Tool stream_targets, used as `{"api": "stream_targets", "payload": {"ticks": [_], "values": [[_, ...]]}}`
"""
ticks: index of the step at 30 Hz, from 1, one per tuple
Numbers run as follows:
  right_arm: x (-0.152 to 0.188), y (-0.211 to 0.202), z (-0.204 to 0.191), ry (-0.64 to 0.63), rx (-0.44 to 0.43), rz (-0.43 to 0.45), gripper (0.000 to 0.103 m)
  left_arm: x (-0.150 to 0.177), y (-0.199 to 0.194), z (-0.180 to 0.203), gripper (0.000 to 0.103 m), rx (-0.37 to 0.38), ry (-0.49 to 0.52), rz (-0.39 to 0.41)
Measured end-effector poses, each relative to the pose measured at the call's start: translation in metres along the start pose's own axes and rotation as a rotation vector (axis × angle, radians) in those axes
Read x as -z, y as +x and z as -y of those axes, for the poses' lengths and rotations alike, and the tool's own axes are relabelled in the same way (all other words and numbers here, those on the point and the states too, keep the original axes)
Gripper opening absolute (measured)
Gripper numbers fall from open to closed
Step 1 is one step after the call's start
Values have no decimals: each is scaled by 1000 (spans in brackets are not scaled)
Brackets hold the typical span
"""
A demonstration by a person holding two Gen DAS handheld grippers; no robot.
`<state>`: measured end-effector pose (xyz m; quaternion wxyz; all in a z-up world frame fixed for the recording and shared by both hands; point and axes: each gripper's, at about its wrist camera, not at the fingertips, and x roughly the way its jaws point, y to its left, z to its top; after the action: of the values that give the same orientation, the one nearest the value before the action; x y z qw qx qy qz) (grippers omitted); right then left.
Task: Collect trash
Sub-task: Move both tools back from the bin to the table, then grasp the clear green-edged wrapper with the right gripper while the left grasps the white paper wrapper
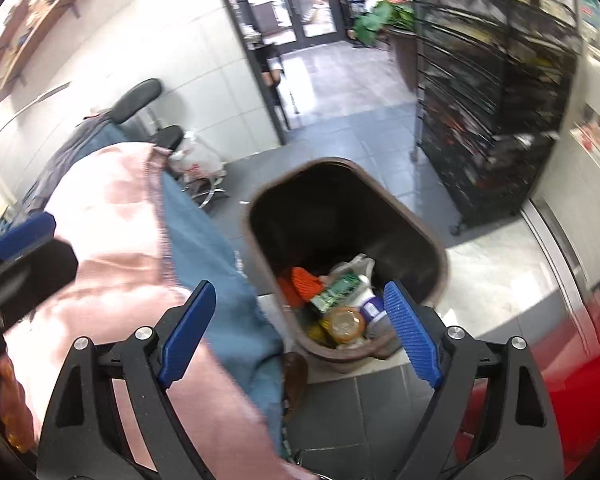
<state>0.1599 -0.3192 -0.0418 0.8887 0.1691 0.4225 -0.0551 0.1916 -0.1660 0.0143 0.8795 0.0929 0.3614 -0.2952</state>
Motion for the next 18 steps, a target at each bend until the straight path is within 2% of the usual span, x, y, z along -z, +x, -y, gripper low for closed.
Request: {"api": "stream_targets", "payload": {"ticks": [4,8,14,18], "values": [[-4,-6,-28,-54,-36,10,86,14,-23,-23,97,-51,-36,29],[-7,-9,-58,-123,-74,8,86,32,-44,-48,97,-140,-67,55],[-11,-11,-112,-219,-179,-16,86,59,-64,-86,97,-247,-111,23],[-6,-9,-152,-297,-254,-47,86,79,-82,-119,97,-312,-179,15]]}}
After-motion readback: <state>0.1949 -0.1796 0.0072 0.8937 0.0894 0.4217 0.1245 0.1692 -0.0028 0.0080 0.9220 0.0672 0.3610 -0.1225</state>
